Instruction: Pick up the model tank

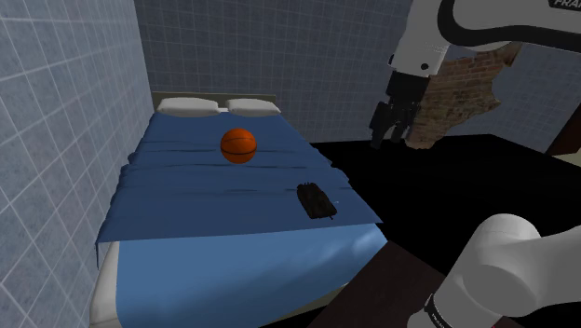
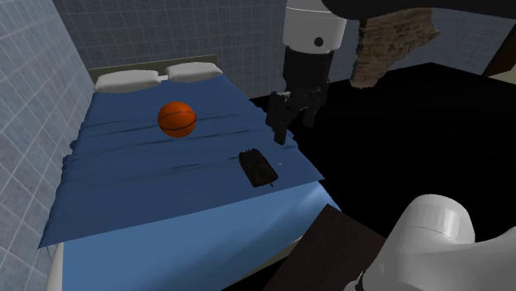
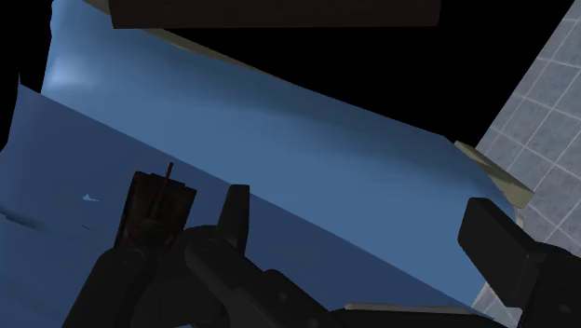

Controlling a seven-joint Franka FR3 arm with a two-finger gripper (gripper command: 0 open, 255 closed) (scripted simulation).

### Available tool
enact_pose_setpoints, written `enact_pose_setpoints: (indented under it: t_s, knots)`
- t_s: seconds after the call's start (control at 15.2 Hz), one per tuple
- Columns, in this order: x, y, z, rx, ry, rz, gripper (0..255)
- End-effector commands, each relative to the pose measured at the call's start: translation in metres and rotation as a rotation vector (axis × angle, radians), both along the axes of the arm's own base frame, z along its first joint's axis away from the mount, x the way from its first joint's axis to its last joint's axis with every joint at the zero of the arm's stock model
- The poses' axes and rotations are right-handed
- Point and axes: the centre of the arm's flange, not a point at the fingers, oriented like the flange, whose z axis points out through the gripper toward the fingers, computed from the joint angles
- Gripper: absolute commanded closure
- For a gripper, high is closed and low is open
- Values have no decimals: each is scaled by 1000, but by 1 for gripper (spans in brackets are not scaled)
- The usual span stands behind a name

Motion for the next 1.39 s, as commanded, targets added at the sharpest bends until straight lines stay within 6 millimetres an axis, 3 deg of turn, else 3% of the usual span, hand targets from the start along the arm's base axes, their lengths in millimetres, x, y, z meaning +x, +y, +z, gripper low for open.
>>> enact_pose_setpoints:
  t_s: [0.0, 1.32]
  knots:
    - [0, 0, 0, 0, 0, 0, 0]
    - [116, -86, -213, -50, -42, -149, 0]
